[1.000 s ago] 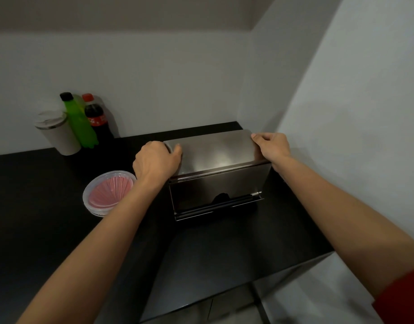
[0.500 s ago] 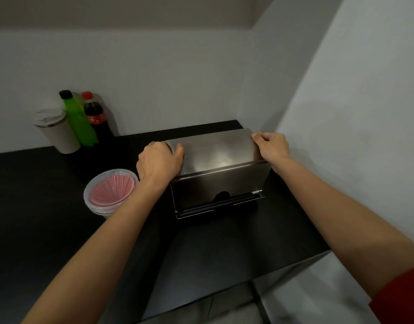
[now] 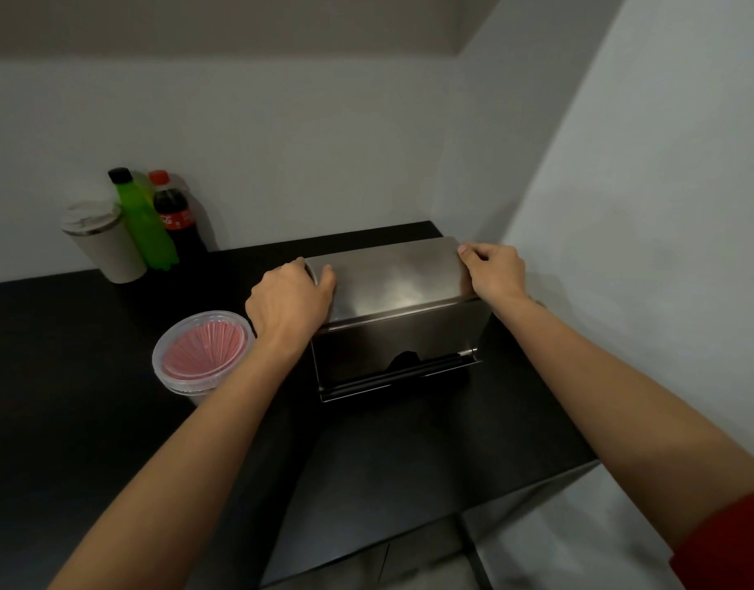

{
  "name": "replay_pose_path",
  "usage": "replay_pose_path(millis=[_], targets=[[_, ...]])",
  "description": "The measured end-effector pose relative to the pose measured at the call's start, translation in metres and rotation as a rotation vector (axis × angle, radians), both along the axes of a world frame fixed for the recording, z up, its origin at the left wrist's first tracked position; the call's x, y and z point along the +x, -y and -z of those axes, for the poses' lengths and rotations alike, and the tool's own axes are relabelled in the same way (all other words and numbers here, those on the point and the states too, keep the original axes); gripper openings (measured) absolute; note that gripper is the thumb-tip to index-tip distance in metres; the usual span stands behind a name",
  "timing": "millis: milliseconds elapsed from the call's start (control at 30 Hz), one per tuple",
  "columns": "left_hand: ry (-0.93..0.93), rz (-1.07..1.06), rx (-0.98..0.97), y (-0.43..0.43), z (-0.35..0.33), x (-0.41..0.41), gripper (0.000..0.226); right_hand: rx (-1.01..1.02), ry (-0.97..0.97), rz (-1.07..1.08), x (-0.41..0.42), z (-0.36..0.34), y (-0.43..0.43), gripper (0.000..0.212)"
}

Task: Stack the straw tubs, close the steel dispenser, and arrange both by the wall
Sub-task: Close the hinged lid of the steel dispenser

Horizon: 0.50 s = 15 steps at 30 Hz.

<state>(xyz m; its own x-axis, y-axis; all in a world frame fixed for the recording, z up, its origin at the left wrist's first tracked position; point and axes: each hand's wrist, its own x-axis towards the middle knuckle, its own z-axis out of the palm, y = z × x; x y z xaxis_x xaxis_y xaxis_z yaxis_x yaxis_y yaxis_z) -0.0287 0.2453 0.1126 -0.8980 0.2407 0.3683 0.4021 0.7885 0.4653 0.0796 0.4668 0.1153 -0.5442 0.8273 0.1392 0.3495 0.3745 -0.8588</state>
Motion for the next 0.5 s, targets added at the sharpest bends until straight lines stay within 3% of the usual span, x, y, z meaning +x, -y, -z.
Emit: replay_pose_path(millis=[200, 500], targets=[[-0.012, -0.014, -0.004, 0.002, -0.005, 0.002, 0.045, 0.062, 0.061, -0.046, 0.0, -0.004, 0.005, 0.034], [0.013, 0.056, 0.16, 0.02, -0.011, 0.016, 0.052, 0.314, 0.111, -0.179, 0.002, -0.015, 0.036, 0.034]])
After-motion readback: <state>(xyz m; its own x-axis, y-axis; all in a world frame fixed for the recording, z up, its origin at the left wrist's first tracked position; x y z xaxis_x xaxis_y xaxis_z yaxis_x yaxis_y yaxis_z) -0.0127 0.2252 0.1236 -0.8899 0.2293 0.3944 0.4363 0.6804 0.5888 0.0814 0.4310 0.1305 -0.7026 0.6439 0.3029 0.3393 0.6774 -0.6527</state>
